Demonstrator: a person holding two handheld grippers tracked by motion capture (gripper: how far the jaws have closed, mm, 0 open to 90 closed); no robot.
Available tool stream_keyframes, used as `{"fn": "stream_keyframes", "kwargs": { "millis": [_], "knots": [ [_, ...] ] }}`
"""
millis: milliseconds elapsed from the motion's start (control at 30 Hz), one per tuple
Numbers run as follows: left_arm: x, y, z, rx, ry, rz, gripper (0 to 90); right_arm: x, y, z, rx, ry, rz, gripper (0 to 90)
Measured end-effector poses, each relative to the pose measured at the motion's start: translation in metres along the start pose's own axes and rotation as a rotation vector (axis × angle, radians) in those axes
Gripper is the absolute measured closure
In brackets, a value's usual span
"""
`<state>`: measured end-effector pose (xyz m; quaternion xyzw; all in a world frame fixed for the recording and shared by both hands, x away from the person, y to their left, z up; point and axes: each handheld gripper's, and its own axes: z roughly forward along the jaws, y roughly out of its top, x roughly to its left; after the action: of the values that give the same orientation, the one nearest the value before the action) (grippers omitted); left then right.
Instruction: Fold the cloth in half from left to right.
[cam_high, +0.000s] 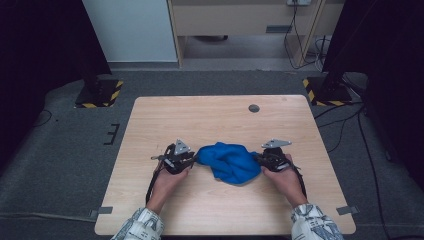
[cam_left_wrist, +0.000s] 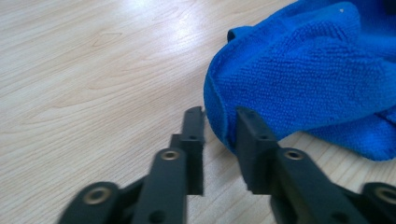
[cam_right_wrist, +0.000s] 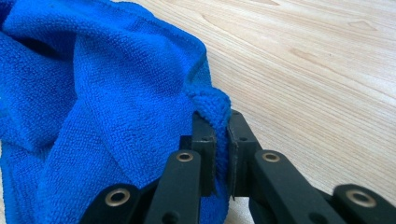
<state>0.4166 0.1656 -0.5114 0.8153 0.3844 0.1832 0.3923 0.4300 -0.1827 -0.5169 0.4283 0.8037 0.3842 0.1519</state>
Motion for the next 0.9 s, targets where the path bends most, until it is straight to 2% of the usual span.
{"fn": "stream_keyframes", "kwargs": {
  "millis": [67, 167, 233, 267, 400, 467, 600, 700, 800, 867, 900],
  "knots": [
    [-0.001, -0.001, 0.003, 0.014, 0.019, 0.006, 56.3, 0.001, 0.0, -0.001, -0.001, 0.0, 0.003, 84.3],
    [0.001, -0.001, 0.005, -0.001, 0.022, -0.005, 48.5, 0.001, 0.001, -0.002, 0.0, 0.005, 0.009, 84.4],
    [0.001, 0.0, 0.006, -0.005, 0.025, -0.015, 47.3, 0.001, 0.0, -0.002, 0.0, 0.009, 0.002, 84.4],
    [0.002, 0.001, 0.005, -0.008, 0.018, -0.025, 49.2, 0.001, 0.0, -0.001, -0.003, 0.009, -0.002, 84.8],
    [0.003, 0.002, 0.007, 0.033, -0.012, -0.037, 77.9, 0.001, 0.002, -0.005, -0.027, 0.01, 0.003, 86.0],
    [0.002, 0.003, 0.005, 0.025, -0.025, -0.04, 85.2, -0.001, 0.003, -0.009, -0.038, 0.01, 0.003, 86.0],
    [-0.002, 0.01, 0.0, 0.001, -0.018, -0.028, 87.8, -0.006, 0.005, -0.02, -0.062, 0.005, 0.02, 85.7],
    [-0.004, 0.019, -0.006, -0.027, -0.029, -0.034, 88.0, -0.01, 0.007, -0.027, -0.082, 0.01, 0.032, 86.0],
    [-0.008, 0.028, -0.015, -0.057, -0.054, -0.056, 88.0, -0.01, 0.011, -0.035, -0.11, 0.025, 0.028, 86.2],
    [-0.011, 0.033, -0.021, -0.064, -0.056, -0.045, 88.0, -0.009, 0.015, -0.043, -0.129, 0.049, 0.026, 86.3],
    [-0.013, 0.035, -0.023, -0.066, -0.051, -0.039, 88.0, -0.008, 0.017, -0.046, -0.135, 0.046, 0.026, 86.3]
  ]
}}
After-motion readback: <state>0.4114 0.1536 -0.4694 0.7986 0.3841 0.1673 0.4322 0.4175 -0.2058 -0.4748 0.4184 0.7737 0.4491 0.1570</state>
